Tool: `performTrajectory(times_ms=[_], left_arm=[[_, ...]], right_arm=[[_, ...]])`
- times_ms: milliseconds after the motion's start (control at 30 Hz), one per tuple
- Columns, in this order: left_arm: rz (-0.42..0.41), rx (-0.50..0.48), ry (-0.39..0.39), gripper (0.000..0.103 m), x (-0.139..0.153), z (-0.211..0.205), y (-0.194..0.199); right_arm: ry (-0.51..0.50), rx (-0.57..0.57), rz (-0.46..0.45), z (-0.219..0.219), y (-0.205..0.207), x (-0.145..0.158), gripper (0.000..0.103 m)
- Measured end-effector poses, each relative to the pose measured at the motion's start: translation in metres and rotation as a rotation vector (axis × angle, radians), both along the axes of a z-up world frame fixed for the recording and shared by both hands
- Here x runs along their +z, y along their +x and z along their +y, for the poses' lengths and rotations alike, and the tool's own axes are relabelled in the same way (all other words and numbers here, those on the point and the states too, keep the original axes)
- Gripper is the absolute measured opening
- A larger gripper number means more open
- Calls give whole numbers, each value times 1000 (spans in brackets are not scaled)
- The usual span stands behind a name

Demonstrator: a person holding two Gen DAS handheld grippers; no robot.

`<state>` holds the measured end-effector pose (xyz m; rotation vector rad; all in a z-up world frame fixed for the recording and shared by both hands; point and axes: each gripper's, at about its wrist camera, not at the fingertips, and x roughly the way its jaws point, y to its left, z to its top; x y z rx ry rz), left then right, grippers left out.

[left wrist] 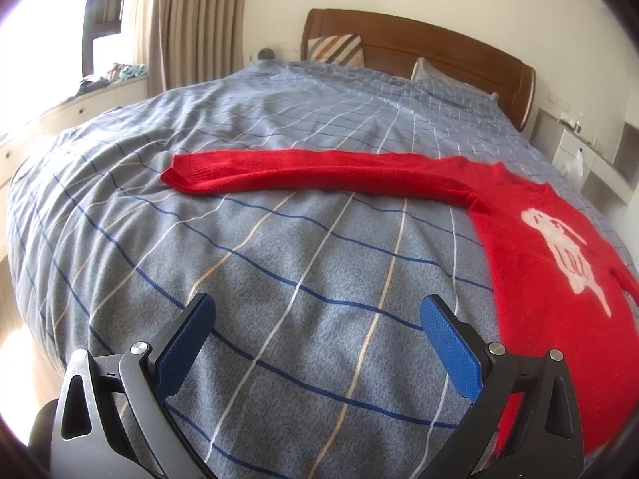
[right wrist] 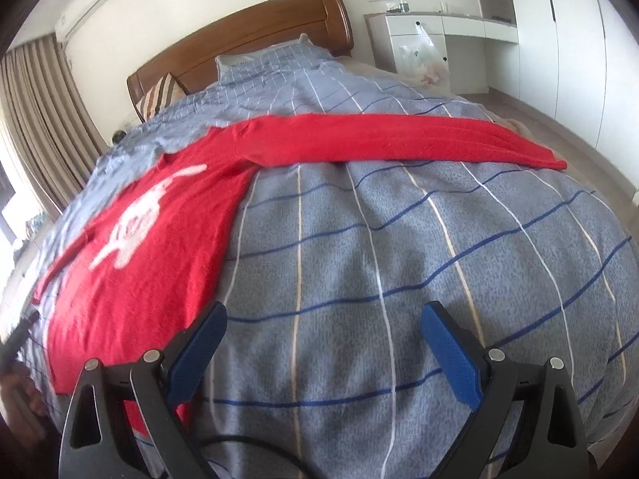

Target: Fold small clothes

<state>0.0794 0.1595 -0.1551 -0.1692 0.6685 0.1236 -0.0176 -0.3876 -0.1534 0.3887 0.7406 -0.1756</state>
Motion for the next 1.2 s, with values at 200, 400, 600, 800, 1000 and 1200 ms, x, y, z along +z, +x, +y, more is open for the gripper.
performTrajectory(times_ms=[200, 400, 600, 800, 1000, 1200], left_arm=[[-9, 16, -33, 102, 3, 6, -1], [1, 26, -33, 102, 2, 8, -1], [15, 25, -5, 102, -1, 4, 0], [31, 29, -1, 102, -3, 3, 3], [25, 31, -17, 102, -3, 6, 3], [21, 23, -52, 102, -4, 6, 5]], right_arm=[[472, -313, -200, -118, -1, 11, 94], [738, -511, -300, -181, -6, -18, 79], [848, -626, -267, -222, 20, -39, 50], [843, -646, -226, -241, 44, -48, 17], [603, -570, -180, -235, 71, -10, 4], [404, -189, -280, -137, 149, 103, 4]])
